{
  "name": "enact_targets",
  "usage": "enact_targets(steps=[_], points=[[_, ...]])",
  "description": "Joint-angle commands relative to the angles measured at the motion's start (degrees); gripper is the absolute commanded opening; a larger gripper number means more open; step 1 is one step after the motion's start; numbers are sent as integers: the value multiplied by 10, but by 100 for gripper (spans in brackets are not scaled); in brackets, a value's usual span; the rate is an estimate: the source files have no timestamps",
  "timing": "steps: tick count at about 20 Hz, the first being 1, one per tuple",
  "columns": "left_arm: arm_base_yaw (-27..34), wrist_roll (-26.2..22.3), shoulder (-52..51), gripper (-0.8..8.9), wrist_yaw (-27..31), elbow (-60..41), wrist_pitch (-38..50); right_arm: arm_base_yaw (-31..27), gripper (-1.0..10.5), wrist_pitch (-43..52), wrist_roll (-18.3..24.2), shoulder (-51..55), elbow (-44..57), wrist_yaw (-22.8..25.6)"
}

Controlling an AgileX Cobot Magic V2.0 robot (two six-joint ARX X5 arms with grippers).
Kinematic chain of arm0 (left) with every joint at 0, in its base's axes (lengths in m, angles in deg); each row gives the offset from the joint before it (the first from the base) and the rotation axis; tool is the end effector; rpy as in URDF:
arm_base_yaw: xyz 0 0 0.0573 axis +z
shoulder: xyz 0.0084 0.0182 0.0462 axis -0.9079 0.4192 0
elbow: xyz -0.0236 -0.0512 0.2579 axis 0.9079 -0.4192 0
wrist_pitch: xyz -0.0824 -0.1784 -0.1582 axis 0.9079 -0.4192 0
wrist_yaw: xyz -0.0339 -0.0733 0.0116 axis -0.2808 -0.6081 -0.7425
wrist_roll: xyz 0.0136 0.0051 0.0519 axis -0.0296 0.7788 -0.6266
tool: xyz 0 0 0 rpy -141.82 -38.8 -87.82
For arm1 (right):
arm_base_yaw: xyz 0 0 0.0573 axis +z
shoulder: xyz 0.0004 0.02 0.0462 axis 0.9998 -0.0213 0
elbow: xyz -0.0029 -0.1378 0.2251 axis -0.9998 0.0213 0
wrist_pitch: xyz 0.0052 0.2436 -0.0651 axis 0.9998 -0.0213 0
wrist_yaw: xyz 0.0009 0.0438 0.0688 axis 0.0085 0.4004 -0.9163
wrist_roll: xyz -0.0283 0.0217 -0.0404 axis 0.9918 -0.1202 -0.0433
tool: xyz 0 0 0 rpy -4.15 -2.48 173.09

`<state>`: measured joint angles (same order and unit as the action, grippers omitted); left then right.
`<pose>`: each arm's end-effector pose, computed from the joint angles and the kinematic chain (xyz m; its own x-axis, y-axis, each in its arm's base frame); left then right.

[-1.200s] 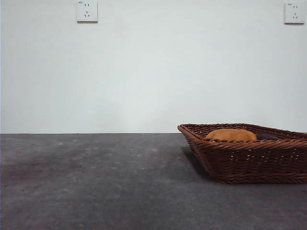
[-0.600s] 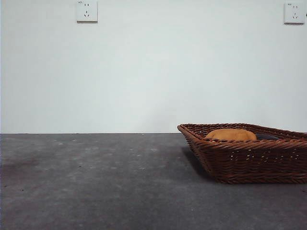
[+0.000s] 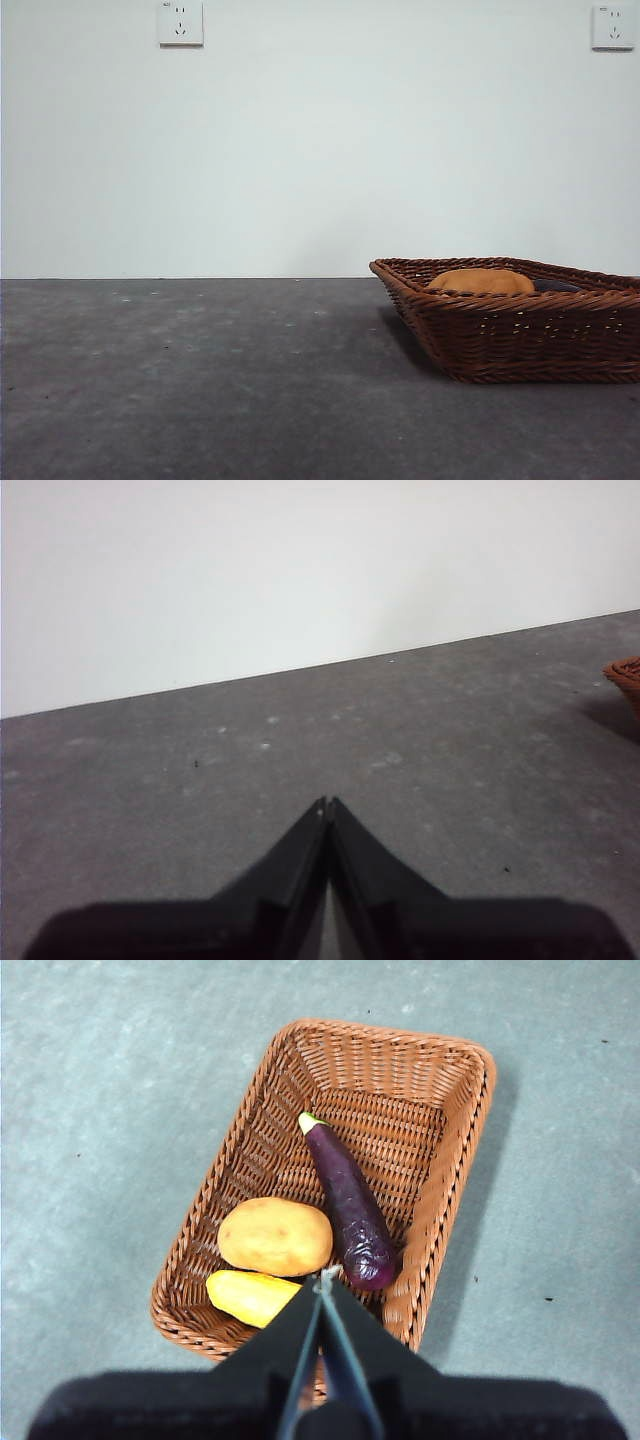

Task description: Help me put the vegetables on the table into the basket

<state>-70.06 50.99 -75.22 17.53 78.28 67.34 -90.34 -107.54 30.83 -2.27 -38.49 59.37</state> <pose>0.0989 -0.0099 0.1667 0.9900 -0.1393 -0.0211 0.1406 0.9865 0.0837 0.1898 0.0068 0.3558 0.6237 0.3967 -0.6736 -0.3956 0.9034 0.1657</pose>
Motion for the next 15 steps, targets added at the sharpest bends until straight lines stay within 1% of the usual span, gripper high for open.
enact_targets(steps=[1, 5, 8, 15], points=[[13, 6, -21, -3, 2, -6, -27, 1, 2, 4, 4, -1, 0, 0], [20, 9, -22, -3, -2, -6, -101, 1, 2, 4, 4, -1, 0, 0], [20, 18, -23, -3, -2, -6, -96, 1, 2, 12, 4, -1, 0, 0], [20, 18, -7, -3, -2, -6, -96, 1, 2, 16, 4, -1, 0, 0]])
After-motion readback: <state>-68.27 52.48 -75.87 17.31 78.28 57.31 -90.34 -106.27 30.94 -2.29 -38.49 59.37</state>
